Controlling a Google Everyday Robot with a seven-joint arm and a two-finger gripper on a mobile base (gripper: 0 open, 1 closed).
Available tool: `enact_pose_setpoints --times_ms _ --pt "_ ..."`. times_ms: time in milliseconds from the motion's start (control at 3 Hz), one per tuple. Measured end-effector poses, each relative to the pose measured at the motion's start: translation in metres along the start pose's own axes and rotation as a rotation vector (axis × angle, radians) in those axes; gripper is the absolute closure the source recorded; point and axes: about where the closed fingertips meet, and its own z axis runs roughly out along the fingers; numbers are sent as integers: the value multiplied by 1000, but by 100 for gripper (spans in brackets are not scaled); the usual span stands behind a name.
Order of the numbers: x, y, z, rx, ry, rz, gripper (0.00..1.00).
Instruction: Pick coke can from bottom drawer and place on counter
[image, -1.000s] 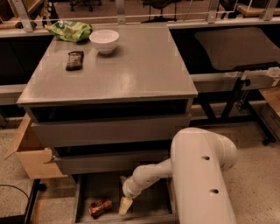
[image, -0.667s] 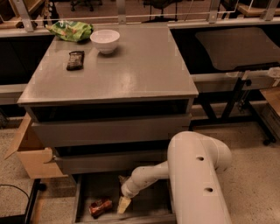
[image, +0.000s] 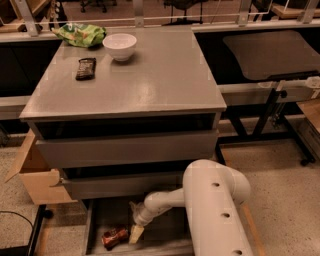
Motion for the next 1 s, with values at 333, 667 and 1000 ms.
enact_pose_setpoints --times_ms 333,667,1000 --pt "-6 -4 32 -32 -13 -25 0" --pt "-11 -3 50 -62 -14 -37 0" --pt "-21 3 65 -104 -23 -62 0"
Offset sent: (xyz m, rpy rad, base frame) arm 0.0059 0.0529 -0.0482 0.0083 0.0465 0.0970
